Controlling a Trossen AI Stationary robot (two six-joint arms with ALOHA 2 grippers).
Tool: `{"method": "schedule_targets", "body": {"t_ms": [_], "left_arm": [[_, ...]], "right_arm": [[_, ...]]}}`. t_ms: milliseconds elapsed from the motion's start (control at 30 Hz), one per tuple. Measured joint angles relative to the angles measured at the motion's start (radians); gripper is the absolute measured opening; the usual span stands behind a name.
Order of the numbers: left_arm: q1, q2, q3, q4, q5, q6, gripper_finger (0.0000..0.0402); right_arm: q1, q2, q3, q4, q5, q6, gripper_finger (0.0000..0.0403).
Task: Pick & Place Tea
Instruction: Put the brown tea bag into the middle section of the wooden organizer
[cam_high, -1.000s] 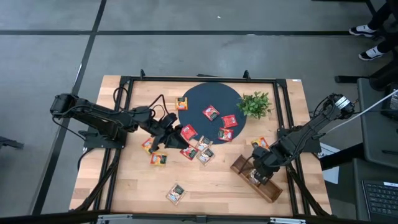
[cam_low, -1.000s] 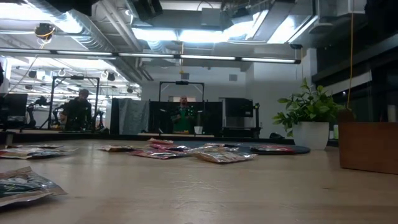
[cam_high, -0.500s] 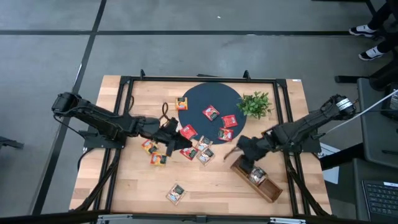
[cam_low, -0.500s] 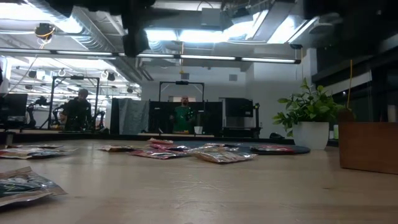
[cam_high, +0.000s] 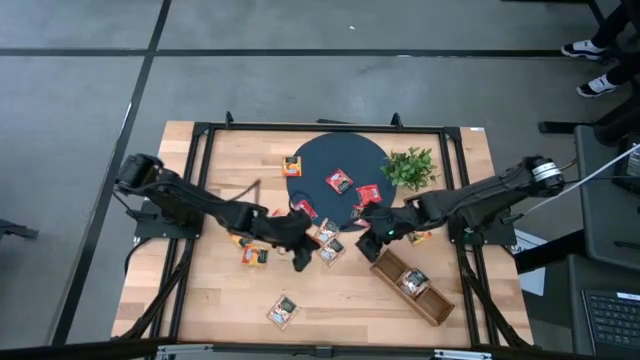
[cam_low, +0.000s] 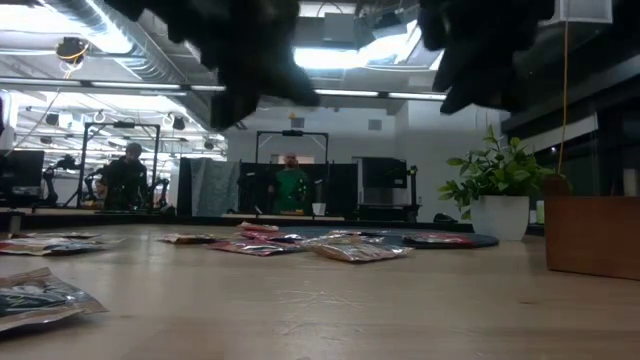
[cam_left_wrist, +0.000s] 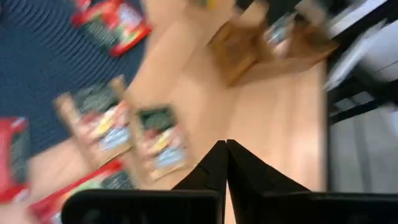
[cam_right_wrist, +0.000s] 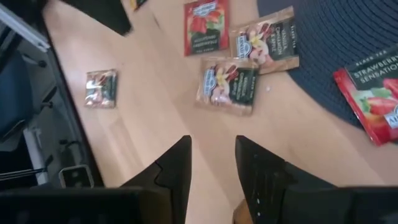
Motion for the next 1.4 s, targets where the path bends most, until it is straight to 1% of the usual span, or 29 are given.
{"method": "schedule_targets", "body": {"t_ms": [267,367,567,700,867,967,1100,1167,1200,1267,1333,1400], "left_arm": [[0.0,0.171,0.071,-0.015,0.017,0.042,0.0003],[0.0,0.213,0.088,-0.012,0.016,0.068,0.0002],[0.002,0.289,0.099,-0.009,0.008,0.052,0.0002],[0.002,0.324,0.098,-0.025,0.001,0.039,0.0003],[0.002,0.341,0.1,-0.014,-0.034,0.037,0.0002],[0.007,0.341,0.1,-0.015,-0.043,0.05,0.0004],[0.016,0.341,0.1,-0.02,-0.045,0.047,0.0002],[0.016,0.341,0.1,-0.023,-0.046,0.038,0.0002],[0.016,0.341,0.1,-0.024,-0.048,0.037,0.0003],[0.016,0.341,0.1,-0.024,-0.051,0.036,0.0004],[0.016,0.341,0.099,-0.024,-0.054,0.034,0.0003],[0.016,0.341,0.099,-0.024,-0.055,0.034,0.0002]], "right_arm": [[-0.013,0.154,0.001,0.135,-0.007,-0.006,0.0126],[-0.021,0.2,0.0,0.155,-0.008,-0.005,0.0126],[-0.034,0.253,0.0,0.15,-0.028,-0.031,0.0126],[-0.049,0.272,0.0,0.153,-0.027,-0.057,0.0126],[-0.073,0.296,0.0,0.179,-0.029,-0.098,0.0127],[-0.094,0.305,0.0,0.18,-0.057,-0.13,0.0127],[-0.126,0.311,-0.004,0.188,-0.068,-0.153,0.0127],[-0.145,0.311,-0.029,0.253,-0.116,-0.155,0.0127],[-0.154,0.311,-0.048,0.296,-0.156,-0.149,0.0127],[-0.165,0.311,-0.091,0.393,-0.22,-0.11,0.0127],[-0.167,0.311,-0.14,0.48,-0.239,-0.066,0.0127],[-0.167,0.311,-0.18,0.532,-0.244,-0.028,0.0127]]}}
